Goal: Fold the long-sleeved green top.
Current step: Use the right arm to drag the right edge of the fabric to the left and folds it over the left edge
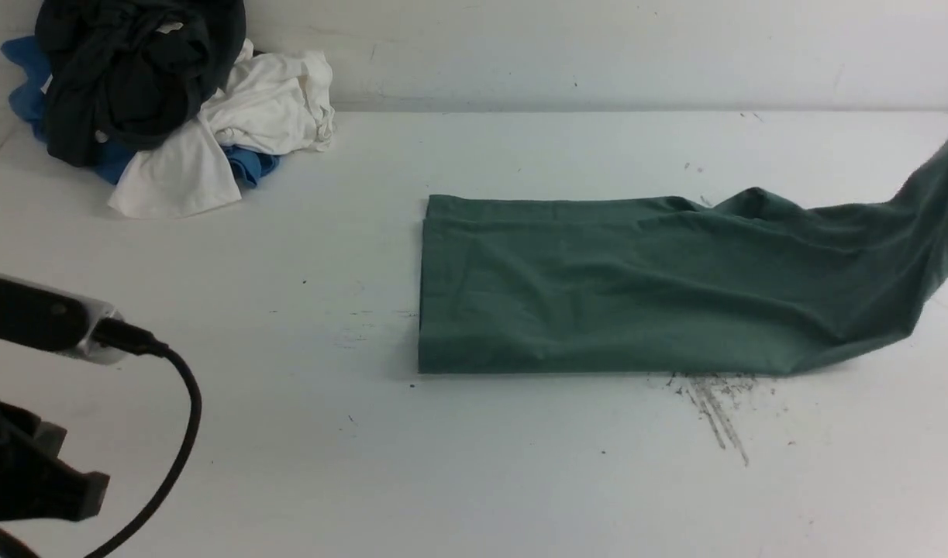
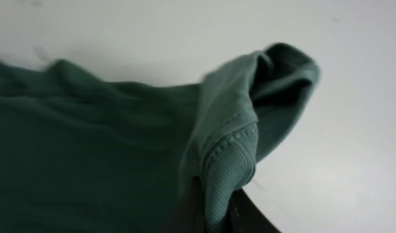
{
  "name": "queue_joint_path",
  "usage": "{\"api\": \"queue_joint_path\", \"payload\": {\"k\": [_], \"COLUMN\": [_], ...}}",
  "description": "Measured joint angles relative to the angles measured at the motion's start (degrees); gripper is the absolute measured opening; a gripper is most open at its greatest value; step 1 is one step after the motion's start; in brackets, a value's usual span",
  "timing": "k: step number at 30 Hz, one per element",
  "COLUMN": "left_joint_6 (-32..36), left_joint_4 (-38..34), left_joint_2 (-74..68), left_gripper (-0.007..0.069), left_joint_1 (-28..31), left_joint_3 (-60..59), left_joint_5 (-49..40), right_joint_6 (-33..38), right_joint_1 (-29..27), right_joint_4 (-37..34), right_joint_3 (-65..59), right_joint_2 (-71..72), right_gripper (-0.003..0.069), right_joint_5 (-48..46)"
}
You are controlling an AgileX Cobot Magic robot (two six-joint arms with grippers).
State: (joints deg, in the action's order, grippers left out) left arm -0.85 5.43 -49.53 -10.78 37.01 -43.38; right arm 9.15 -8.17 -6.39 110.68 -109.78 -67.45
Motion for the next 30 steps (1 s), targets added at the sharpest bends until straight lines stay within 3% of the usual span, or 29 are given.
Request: {"api": "queue_joint_path", "payload": {"k": [1,4,6,15,24,30], "left_joint_6": [-0.18,-0.18,-0.05,0.85,0.85,0.85], "left_joint_4": [-0.89,-2.63,-4.95,-6.3,-6.34,-6.34], "left_joint_2": [-0.92,-2.08,-3.13,-3.26,-3.32,-3.57], "left_gripper": [-0.0007,-0.0007,-0.0007,-0.0007,-0.0007,-0.0007], "left_joint_1": [0.0,0.0,0.0,0.0,0.0,0.07], "left_joint_3": [0.0,0.0,0.0,0.0,0.0,-0.47], "left_joint_5": [1.91,2.94,2.87,1.24,1.22,1.28], "right_joint_6": [1.47,2.55,3.09,3.19,3.48,6.86], "right_joint_1": [3.44,9.12,17.38,35.14,37.47,38.46], "right_joint_4": [-5.38,-11.24,-15.83,-16.9,-15.56,-20.92], "right_joint_3": [0.14,0.17,0.3,0.36,2.32,3.26], "right_joint_2": [0.22,-0.14,-2.34,-17.34,-19.35,-20.73], "right_gripper": [0.0017,0.0017,0.0017,0.0017,0.0017,0.0027], "right_joint_5": [0.17,1.05,3.32,11.69,12.25,15.28]}}
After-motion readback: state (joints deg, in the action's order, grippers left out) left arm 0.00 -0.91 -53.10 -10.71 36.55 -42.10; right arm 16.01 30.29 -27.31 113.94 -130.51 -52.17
